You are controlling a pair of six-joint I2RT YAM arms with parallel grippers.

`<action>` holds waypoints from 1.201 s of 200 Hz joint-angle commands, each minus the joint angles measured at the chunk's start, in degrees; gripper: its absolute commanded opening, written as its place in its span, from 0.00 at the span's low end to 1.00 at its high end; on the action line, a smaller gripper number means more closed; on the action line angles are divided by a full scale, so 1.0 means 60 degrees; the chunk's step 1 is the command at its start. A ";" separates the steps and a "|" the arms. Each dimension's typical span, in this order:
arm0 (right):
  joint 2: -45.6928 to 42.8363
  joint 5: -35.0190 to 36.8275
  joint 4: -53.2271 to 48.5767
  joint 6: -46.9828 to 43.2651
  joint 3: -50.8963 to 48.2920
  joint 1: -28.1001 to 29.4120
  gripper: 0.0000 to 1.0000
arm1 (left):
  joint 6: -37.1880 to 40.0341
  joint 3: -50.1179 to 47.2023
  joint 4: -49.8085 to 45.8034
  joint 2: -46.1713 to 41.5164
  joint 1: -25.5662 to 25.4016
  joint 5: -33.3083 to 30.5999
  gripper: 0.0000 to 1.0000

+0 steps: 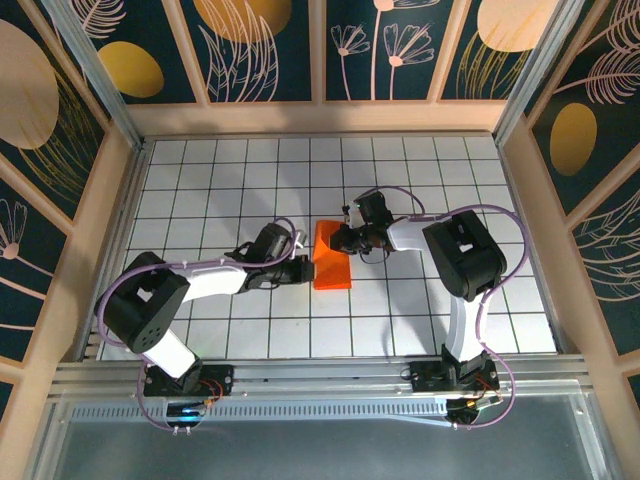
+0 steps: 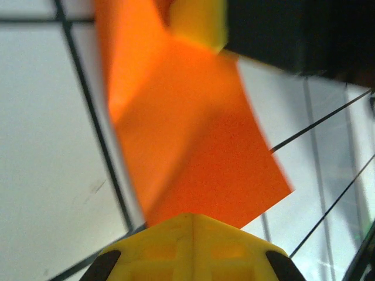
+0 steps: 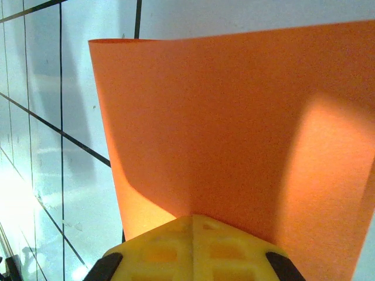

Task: Fold a paper plane with a square sheet of paper (fold left side to right side)
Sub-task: First fold the square sheet of paper in half at the center of the table.

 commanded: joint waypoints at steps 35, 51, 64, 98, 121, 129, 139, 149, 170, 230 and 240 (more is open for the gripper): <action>0.0351 0.0649 -0.0603 -0.0280 -0.0004 -0.0149 0.00 | 0.0585 0.1151 0.0033 0.1412 0.0065 0.0832 0.00; 0.0362 0.0662 -0.0600 -0.0276 0.0009 -0.0134 0.00 | 0.0578 0.1233 0.0162 0.1785 0.0059 0.1024 0.00; 0.0377 0.0677 -0.0616 -0.0275 -0.0003 -0.0139 0.00 | 0.0604 0.1222 0.0164 0.1954 0.0026 0.1027 0.00; 0.0379 0.0683 -0.0638 -0.0300 0.0026 -0.0138 0.00 | 0.0752 0.0978 -0.0092 0.2030 -0.0060 0.1006 0.00; 0.0381 0.0706 -0.0651 -0.0333 0.0018 -0.0140 0.00 | 0.0882 0.0681 -0.0444 0.1923 -0.0156 0.0971 0.00; 0.0386 0.0706 -0.0652 -0.0348 0.0021 -0.0141 0.00 | 0.0885 0.0553 -0.0540 0.1884 -0.0174 0.0970 0.00; 0.0382 0.0697 -0.0631 -0.0348 0.0019 -0.0136 0.00 | 0.0850 0.0368 -0.0608 0.1812 -0.0228 0.0982 0.00; 0.0379 0.0693 -0.0637 -0.0355 0.0023 -0.0138 0.00 | 0.0781 0.0166 -0.0625 0.1729 -0.0274 0.1026 0.00; 0.0382 0.0692 -0.0630 -0.0363 -0.0002 -0.0141 0.00 | 0.0640 -0.0254 -0.0627 0.1474 -0.0400 0.1065 0.00; 0.0380 0.0648 -0.0607 -0.0384 -0.0052 -0.0139 0.00 | 0.0454 -0.0854 -0.0823 0.0772 -0.0632 0.1145 0.00; 0.0375 0.0635 -0.0597 -0.0378 -0.0062 -0.0131 0.00 | 0.0461 -0.0852 -0.0901 0.0594 -0.0630 0.1094 0.00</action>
